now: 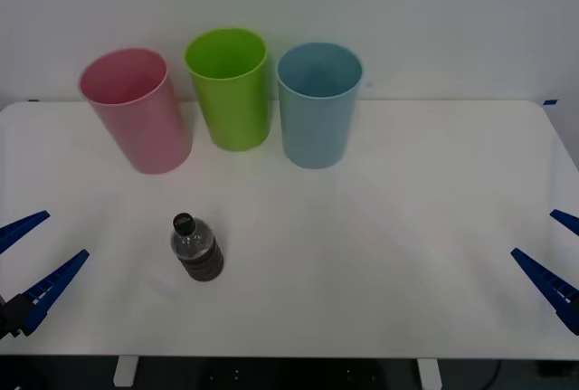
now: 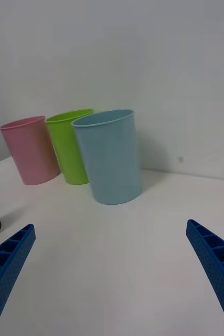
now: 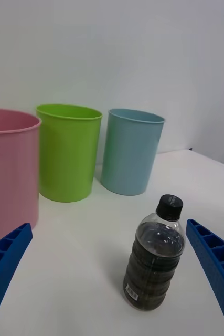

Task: Grasp the object on the table and drop it into the matching bin: aluminum can to the light blue bin, PET bottle to the pink bin.

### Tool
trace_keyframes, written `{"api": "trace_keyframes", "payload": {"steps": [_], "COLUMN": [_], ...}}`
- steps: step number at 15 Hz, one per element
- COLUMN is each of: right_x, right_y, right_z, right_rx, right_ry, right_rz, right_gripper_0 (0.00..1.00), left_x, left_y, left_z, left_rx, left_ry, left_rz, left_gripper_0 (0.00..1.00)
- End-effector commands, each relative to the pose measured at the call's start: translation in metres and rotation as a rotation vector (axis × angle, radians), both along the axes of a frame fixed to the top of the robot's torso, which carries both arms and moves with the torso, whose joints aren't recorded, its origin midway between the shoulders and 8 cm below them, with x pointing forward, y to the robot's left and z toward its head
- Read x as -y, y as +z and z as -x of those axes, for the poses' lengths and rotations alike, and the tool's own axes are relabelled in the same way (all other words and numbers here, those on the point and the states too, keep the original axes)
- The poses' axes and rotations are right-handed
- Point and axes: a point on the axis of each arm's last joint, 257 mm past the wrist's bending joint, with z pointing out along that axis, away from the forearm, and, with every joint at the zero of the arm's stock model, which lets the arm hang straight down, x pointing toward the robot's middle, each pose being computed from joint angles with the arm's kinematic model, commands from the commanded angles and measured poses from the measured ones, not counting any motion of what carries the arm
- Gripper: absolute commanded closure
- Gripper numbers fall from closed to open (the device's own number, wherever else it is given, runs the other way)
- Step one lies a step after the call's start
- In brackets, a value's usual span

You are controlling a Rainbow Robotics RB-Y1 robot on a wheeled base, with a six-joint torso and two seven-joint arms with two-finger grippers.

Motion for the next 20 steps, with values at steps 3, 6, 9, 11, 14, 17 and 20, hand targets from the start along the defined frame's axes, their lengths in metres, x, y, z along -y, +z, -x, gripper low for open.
{"api": "trace_keyframes", "payload": {"steps": [3, 6, 9, 11, 14, 17, 20], "right_x": [0.0, 0.0, 0.0, 0.0, 0.0, 0.0, 0.0], "right_y": [0.0, 0.0, 0.0, 0.0, 0.0, 0.0, 0.0], "right_z": [0.0, 0.0, 0.0, 0.0, 0.0, 0.0, 0.0], "right_rx": [0.0, 0.0, 0.0, 0.0, 0.0, 0.0, 0.0], "right_ry": [0.0, 0.0, 0.0, 0.0, 0.0, 0.0, 0.0], "right_rz": [0.0, 0.0, 0.0, 0.0, 0.0, 0.0, 0.0], "right_gripper_0": [0.0, 0.0, 0.0, 0.0, 0.0, 0.0, 0.0], "left_x": [0.002, 0.003, -0.003, -0.001, 0.006, 0.016, 0.029], "left_y": [-0.006, -0.002, -0.012, -0.025, -0.038, -0.05, -0.062], "left_z": [0.001, 0.004, 0.007, 0.01, 0.013, 0.013, 0.008], "left_rx": [-0.008, -0.007, -0.029, -0.056, -0.074, -0.073, -0.062], "left_ry": [0.018, 0.009, 0.032, 0.036, 0.023, 0.004, -0.017], "left_rz": [0.046, 0.063, 0.049, 0.02, -0.017, -0.069, -0.086], "left_gripper_0": [0.0, 0.0, 0.0, 0.0, 0.0, 0.0, 0.0]}}
